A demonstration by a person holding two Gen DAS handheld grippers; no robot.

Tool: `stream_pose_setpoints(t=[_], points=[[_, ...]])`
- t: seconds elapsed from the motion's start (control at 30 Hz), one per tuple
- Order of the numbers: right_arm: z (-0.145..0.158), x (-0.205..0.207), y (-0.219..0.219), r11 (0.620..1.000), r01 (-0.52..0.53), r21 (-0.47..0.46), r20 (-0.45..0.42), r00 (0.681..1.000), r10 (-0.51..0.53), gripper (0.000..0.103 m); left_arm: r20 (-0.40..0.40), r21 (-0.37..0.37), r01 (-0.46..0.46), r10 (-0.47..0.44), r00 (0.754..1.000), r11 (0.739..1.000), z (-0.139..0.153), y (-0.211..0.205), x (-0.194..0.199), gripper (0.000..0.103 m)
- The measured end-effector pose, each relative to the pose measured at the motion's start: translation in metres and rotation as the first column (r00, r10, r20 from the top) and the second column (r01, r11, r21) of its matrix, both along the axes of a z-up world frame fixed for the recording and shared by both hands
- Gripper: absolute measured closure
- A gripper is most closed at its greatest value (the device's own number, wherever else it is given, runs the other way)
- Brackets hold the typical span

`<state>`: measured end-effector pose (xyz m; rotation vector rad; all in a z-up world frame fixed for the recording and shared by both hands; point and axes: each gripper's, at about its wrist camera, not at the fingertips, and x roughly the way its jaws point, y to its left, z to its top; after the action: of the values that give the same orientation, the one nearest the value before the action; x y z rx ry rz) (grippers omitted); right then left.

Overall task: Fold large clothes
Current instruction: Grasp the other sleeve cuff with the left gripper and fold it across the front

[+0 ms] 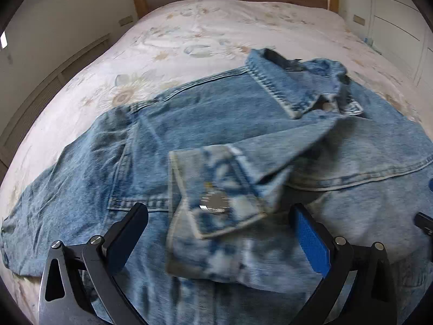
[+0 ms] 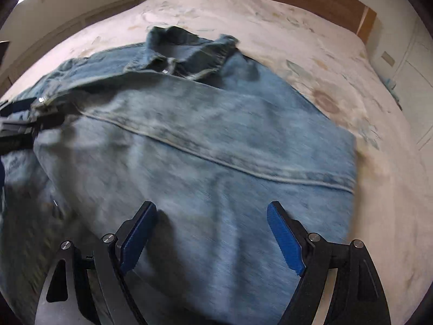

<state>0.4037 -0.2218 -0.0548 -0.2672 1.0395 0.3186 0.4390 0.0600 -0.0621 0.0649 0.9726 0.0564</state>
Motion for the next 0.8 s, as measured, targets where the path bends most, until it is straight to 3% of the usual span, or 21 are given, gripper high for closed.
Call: stream_pose_setpoints(t=[0.13,0.3,0.43,0.53,0.63,0.8], points=[[0.01,-0.008,-0.03,0.999,0.025,-0.024,0.001,1.0,-0.025,0.017,0.042,-0.054,-0.023,0.025,0.999,0.998,0.018,0.022,0.002,0.001],[0.029,0.016,-0.022,0.998,0.054,0.039,0.056,0.997,-0.056,0.016,0.12,-0.036,0.056,-0.051,0.991,0.998,0.042,-0.014,0.016,0.001],[0.019,0.05,-0.009,0.994,0.084,0.064,0.039,0.995,-0.087,0.016,0.09,0.012,0.079,-0.08,0.993,0.997,0.027,-0.036,0.038,0.001],[0.005,0.062,-0.012,0.992,0.102,0.067,0.005,0.995,-0.103,0.016,0.01,0.066,0.043,-0.044,0.999,0.997,0.0,-0.026,0.054,0.001],[-0.002,0.061,-0.027,0.992,0.11,0.065,-0.01,0.994,-0.11,0.016,-0.023,-0.044,-0.007,0.006,1.0,0.999,-0.006,-0.001,0.061,0.001],[0.009,0.04,-0.047,0.989,0.146,-0.014,0.006,0.989,-0.146,0.016,0.047,-0.064,-0.082,0.085,0.995,0.995,0.026,0.025,0.053,0.001]])
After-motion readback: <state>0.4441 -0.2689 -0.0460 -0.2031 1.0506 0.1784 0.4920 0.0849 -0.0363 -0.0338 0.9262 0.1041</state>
